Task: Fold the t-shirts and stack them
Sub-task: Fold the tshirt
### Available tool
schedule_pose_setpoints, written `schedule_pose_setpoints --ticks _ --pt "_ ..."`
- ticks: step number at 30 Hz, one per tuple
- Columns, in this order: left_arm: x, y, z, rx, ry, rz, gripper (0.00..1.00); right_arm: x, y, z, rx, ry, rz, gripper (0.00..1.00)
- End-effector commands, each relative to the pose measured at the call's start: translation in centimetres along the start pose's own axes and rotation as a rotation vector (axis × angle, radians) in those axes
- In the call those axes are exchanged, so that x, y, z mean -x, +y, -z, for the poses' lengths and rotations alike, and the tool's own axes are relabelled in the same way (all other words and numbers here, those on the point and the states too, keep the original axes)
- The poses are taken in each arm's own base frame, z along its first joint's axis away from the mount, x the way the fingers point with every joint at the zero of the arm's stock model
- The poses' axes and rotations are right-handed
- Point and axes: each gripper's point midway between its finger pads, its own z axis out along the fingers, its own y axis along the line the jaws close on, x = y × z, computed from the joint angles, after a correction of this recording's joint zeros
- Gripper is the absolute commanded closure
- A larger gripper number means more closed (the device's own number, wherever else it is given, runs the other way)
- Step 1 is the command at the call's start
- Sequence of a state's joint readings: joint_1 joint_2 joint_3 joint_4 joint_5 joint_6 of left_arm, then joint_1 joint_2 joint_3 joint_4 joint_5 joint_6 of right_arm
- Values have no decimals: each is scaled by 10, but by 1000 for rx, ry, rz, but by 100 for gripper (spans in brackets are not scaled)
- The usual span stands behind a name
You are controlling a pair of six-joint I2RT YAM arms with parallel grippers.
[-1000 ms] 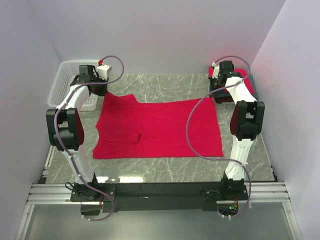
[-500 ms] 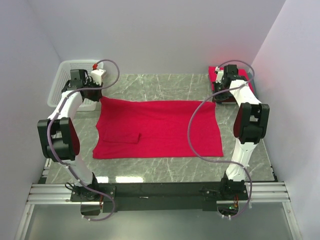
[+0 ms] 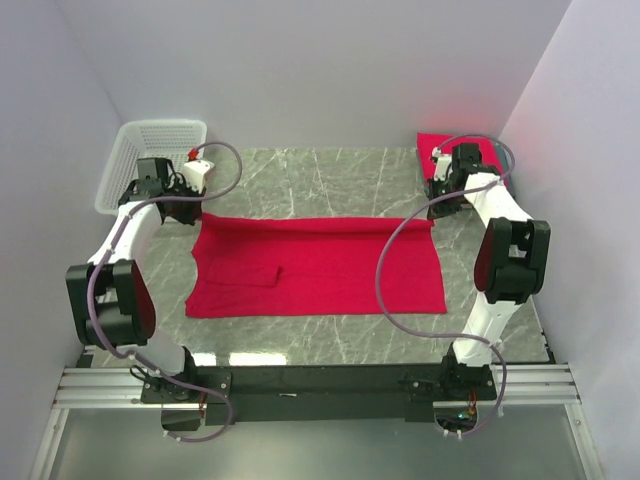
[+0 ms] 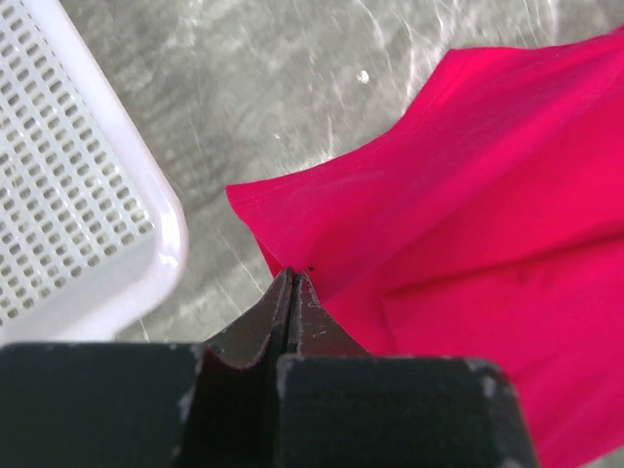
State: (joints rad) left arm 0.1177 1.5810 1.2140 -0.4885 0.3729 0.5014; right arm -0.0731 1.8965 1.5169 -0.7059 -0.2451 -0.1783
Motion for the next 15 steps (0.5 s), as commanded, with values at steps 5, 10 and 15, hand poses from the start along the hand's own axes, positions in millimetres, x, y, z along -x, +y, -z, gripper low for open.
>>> schedule_pose_setpoints --ticks 5,10,15 --pt "-24 -10 17 11 33 -79 99 -13 -5 14 -27 -25 42 100" --pt "-54 -17 11 8 97 -71 100 -34 -10 2 -39 26 44 100" --pt "-77 -22 5 1 147 -69 100 -55 -9 -10 -26 79 28 100"
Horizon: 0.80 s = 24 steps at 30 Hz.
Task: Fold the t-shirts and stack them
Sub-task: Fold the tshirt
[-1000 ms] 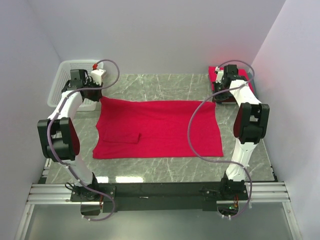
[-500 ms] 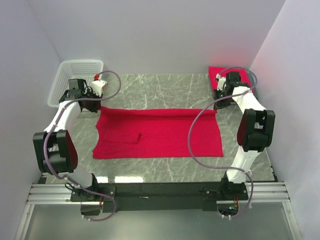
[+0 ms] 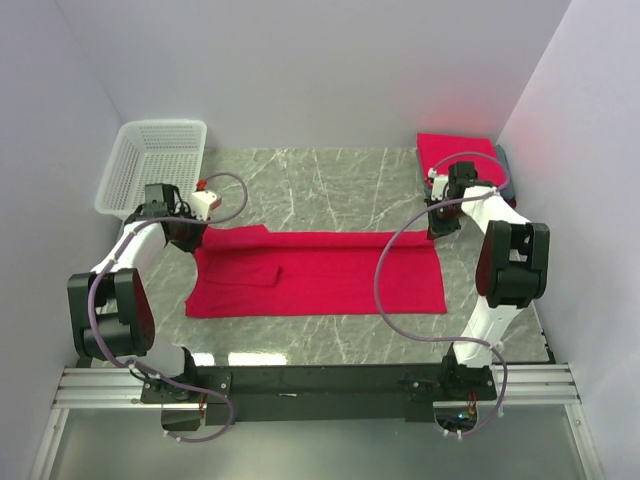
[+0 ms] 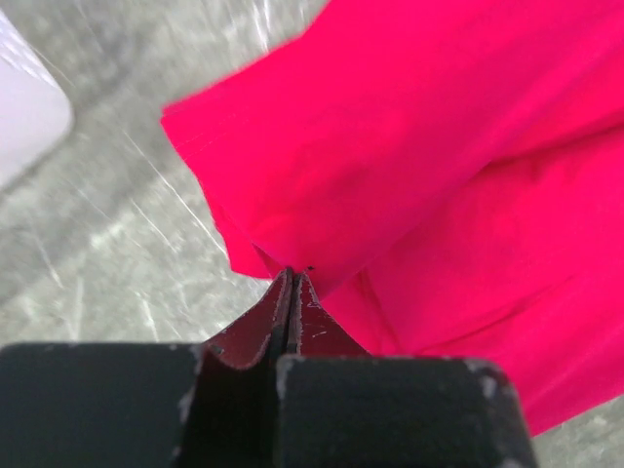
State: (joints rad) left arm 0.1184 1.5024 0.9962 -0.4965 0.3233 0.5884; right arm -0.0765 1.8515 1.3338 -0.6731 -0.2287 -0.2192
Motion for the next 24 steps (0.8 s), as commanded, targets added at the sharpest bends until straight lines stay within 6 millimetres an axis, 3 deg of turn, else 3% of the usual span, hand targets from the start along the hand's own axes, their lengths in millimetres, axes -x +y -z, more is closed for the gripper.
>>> schedule_pose_setpoints --ticks 1,6,13,24 --pt "-6 6 3 39 11 -29 100 0 -8 1 -25 -21 9 100" --pt "-22 1 -6 21 58 -11 100 -15 -9 -12 -24 29 -1 100" --pt "-31 -3 -14 17 97 0 100 -21 -7 -18 -16 52 0 100" --pt "16 12 12 32 15 22 99 8 -9 15 -41 -22 29 100"
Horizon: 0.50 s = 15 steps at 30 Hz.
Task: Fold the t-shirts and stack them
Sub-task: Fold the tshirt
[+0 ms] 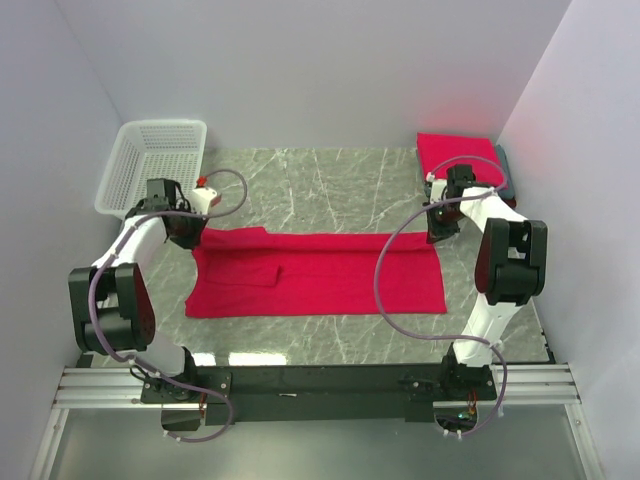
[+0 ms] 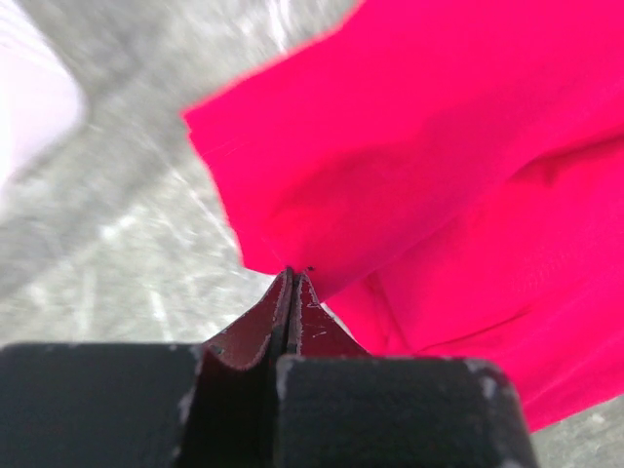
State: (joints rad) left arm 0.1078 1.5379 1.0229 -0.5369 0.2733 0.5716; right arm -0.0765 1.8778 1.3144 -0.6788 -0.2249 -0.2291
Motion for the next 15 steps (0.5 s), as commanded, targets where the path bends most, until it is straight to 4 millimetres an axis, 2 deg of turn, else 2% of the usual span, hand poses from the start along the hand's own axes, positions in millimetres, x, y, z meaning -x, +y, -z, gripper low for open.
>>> schedule_pose_setpoints --ticks 1,6,15 --pt "26 11 21 27 -57 -2 99 21 -8 29 -47 -72 34 100" --pt "20 13 31 46 -44 -22 100 10 -9 36 -60 -69 56 100" --pt "-9 0 28 27 8 -41 100 -22 -10 25 -60 -9 64 100"
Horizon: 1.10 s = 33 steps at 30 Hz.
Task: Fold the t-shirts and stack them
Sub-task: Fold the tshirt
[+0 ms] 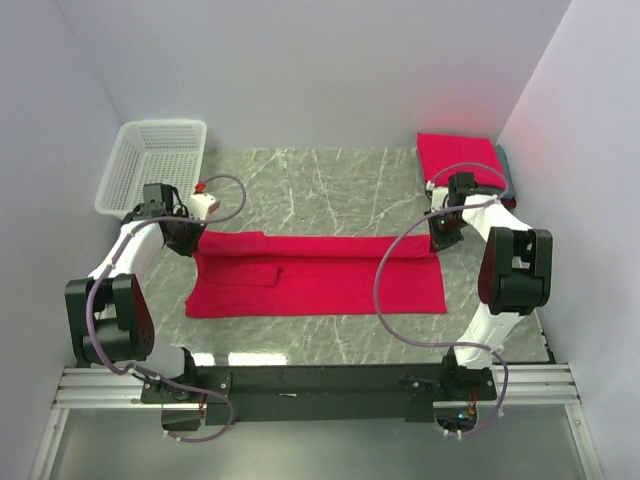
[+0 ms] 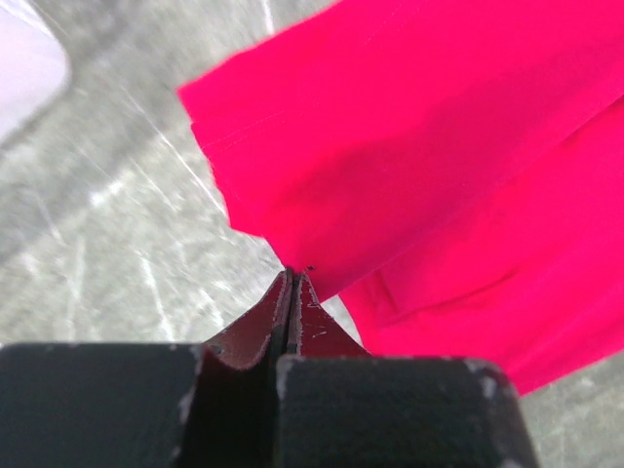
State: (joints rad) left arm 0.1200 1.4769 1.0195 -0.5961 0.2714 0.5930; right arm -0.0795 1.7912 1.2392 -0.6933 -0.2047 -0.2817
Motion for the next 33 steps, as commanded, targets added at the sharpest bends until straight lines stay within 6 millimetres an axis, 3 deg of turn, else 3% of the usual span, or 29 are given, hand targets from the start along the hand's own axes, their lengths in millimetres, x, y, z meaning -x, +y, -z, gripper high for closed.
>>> schedule_pose_setpoints --ticks 1,9,12,16,21,26,33 --pt "-11 -1 8 11 20 -27 100 -8 -9 6 -34 -1 12 100" --pt "-40 -9 -16 -20 109 22 99 -19 -5 -12 -3 47 -18 100" --pt "-34 -5 -18 -23 103 45 100 -15 -6 -10 -5 44 -19 100" --pt "-10 7 -10 -3 60 43 100 0 -8 3 -17 9 -6 100" --pt "-2 13 4 6 40 35 100 2 -11 13 -39 -5 17 100" --pt "-13 5 8 1 48 25 99 -8 -13 8 -43 12 21 100" --pt "-40 -6 -8 -21 103 26 100 -24 -14 -5 -45 49 26 100"
